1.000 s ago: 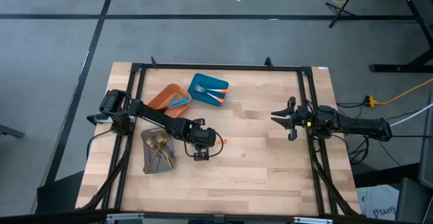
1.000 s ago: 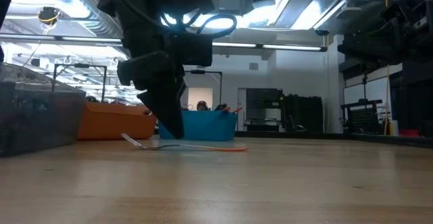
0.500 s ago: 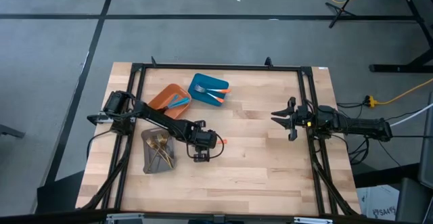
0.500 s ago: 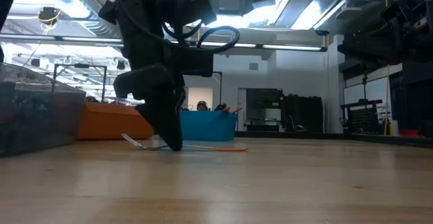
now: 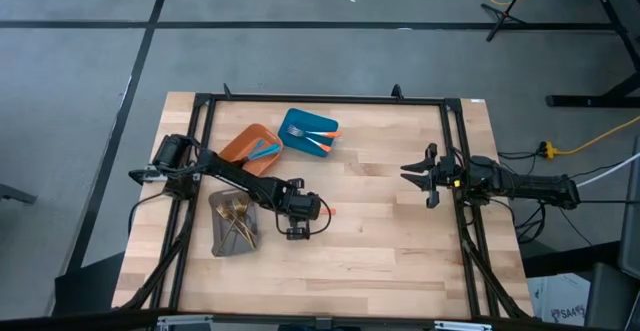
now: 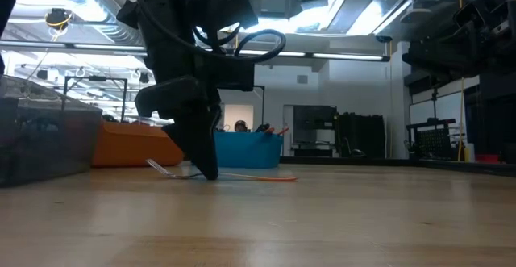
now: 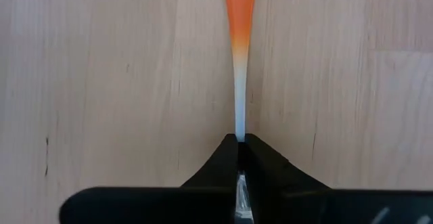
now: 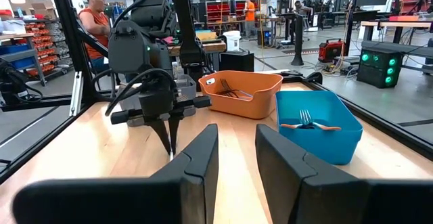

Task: Sort silverware by color (type)
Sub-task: Put the orange fork into the blue bin

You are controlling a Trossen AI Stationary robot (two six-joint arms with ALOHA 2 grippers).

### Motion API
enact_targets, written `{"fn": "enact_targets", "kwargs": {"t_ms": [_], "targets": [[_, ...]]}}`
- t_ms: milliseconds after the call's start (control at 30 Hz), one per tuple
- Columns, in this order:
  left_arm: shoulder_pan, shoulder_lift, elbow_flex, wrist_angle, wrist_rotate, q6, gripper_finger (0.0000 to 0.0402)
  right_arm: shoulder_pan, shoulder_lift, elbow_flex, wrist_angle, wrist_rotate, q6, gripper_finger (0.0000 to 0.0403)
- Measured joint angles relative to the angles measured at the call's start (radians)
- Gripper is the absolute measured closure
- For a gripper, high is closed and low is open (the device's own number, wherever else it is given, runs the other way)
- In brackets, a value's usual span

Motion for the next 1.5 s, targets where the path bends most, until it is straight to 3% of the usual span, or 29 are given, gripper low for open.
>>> {"fn": "enact_targets", "kwargs": {"t_ms": [367,700,1000,1167,1300,1500], "targets": [[0.051,-0.096,0.004,0.065,-0.006,0.036,0.0395,0.000,0.000,0.000,0.001,0.000,0.000,0.0311],[0.259,-0.248,0.008,0.235,-0.024,0.365,0.0395,0.000,0.000,-0.001,0.005,0.000,0.000,0.0311],[0.508,-0.259,0.009,0.307,-0.021,0.587,0.0395,0.000,0.000,-0.001,0.005,0.000,0.000,0.0311],[0.616,-0.258,0.009,0.304,0.082,0.597,0.0395,0.000,0.000,-0.001,0.006,0.000,0.000,0.0311],[0.672,-0.235,0.009,0.288,0.161,0.597,0.0395,0.000,0.000,-0.001,0.006,0.000,0.000,0.0311],[0.696,-0.175,0.009,0.250,0.162,0.597,0.0395,0.000,0.000,-0.001,0.005,0.000,0.000,0.0311]]}}
